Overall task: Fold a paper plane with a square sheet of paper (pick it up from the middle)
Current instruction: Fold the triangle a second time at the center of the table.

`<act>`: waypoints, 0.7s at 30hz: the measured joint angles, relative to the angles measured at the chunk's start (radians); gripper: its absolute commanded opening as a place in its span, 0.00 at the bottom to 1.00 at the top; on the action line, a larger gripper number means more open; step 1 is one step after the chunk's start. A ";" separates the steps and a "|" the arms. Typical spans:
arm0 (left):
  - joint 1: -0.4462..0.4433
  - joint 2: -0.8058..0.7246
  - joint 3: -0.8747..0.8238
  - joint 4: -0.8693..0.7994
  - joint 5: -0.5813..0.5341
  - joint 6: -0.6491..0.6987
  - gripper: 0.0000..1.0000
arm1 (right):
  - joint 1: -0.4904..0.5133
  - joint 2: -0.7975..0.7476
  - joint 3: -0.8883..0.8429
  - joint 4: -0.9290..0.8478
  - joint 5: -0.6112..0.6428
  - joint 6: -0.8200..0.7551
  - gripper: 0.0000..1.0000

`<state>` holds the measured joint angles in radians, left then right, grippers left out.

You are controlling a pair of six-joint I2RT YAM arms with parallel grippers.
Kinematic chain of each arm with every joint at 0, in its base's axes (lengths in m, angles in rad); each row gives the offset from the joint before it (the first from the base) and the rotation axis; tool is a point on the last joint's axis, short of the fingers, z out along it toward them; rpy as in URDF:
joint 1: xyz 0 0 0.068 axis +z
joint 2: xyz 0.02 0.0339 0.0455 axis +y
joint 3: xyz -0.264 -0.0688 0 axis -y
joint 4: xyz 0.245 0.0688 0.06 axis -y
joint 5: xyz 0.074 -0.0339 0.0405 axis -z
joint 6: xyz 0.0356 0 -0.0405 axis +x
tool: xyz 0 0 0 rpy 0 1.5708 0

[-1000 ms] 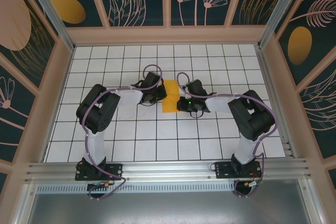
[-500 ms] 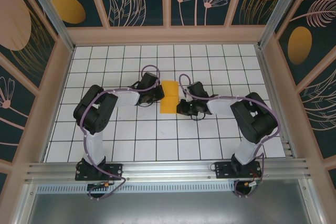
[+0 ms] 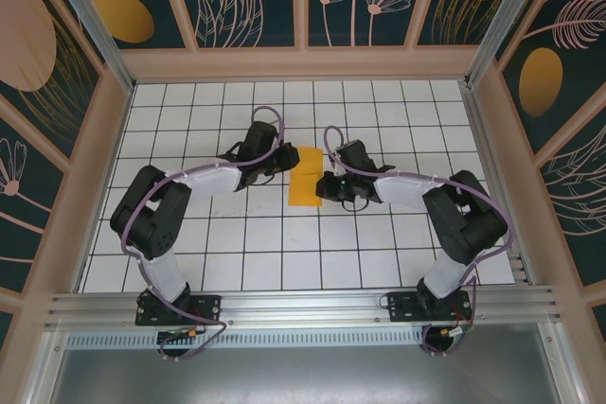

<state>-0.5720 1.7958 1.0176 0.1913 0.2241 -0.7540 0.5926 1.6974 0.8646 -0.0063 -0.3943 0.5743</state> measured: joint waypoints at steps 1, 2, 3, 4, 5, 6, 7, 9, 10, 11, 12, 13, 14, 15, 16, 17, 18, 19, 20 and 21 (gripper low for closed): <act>-0.011 0.000 -0.011 0.008 0.008 -0.010 0.07 | 0.000 0.011 0.011 0.001 0.000 -0.001 0.05; -0.023 0.001 -0.021 0.011 0.016 -0.018 0.06 | 0.000 0.025 0.021 0.001 0.000 -0.005 0.05; -0.031 0.002 -0.027 0.014 0.023 -0.023 0.06 | 0.000 0.035 0.025 0.001 0.000 -0.010 0.05; -0.040 0.006 -0.031 0.019 0.031 -0.031 0.06 | 0.000 0.047 0.027 0.001 0.000 -0.014 0.05; -0.049 0.010 -0.038 0.032 0.039 -0.037 0.05 | 0.000 0.058 0.028 -0.001 0.000 -0.018 0.05; -0.055 0.015 -0.043 0.041 0.043 -0.041 0.05 | 0.000 0.068 0.028 -0.004 0.000 -0.019 0.05; -0.059 0.023 -0.047 0.045 0.051 -0.045 0.04 | 0.000 0.076 0.028 -0.007 0.000 -0.021 0.05; -0.062 0.043 -0.047 0.051 0.060 -0.053 0.04 | 0.000 0.090 0.028 -0.013 0.000 -0.026 0.05; -0.062 0.056 -0.047 0.053 0.063 -0.058 0.04 | 0.000 0.095 0.028 -0.016 0.000 -0.028 0.05; -0.062 0.068 -0.047 0.053 0.064 -0.063 0.04 | 0.000 0.098 0.028 -0.018 0.000 -0.031 0.05; -0.062 0.078 -0.047 0.053 0.065 -0.066 0.04 | 0.000 0.099 0.031 -0.021 -0.001 -0.037 0.05; -0.062 0.089 -0.047 0.053 0.064 -0.068 0.03 | 0.000 0.099 0.032 -0.022 -0.001 -0.043 0.05; -0.062 0.099 -0.047 0.052 0.064 -0.071 0.03 | 0.000 0.099 0.032 -0.024 -0.001 -0.046 0.05; -0.062 0.105 -0.047 0.052 0.064 -0.072 0.03 | 0.000 0.099 0.032 -0.024 -0.001 -0.049 0.05; -0.062 0.113 -0.047 0.051 0.063 -0.074 0.03 | 0.000 0.100 0.034 -0.027 -0.001 -0.053 0.05; -0.062 0.122 -0.045 0.048 0.061 -0.078 0.03 | 0.000 0.101 0.037 -0.029 -0.001 -0.058 0.05; -0.062 0.130 -0.041 0.044 0.059 -0.078 0.03 | 0.000 0.102 0.038 -0.032 -0.002 -0.064 0.05; -0.062 0.136 -0.038 0.041 0.056 -0.079 0.03 | 0.000 0.103 0.040 -0.035 -0.003 -0.071 0.05; -0.062 0.143 -0.036 0.036 0.052 -0.082 0.02 | 0.000 0.103 0.042 -0.037 -0.004 -0.076 0.05; -0.062 0.146 -0.034 0.031 0.047 -0.082 0.02 | 0.000 0.103 0.044 -0.042 -0.004 -0.079 0.05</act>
<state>-0.6342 1.9423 0.9840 0.2226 0.2714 -0.8364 0.5926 1.8004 0.9085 -0.0479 -0.3985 0.4950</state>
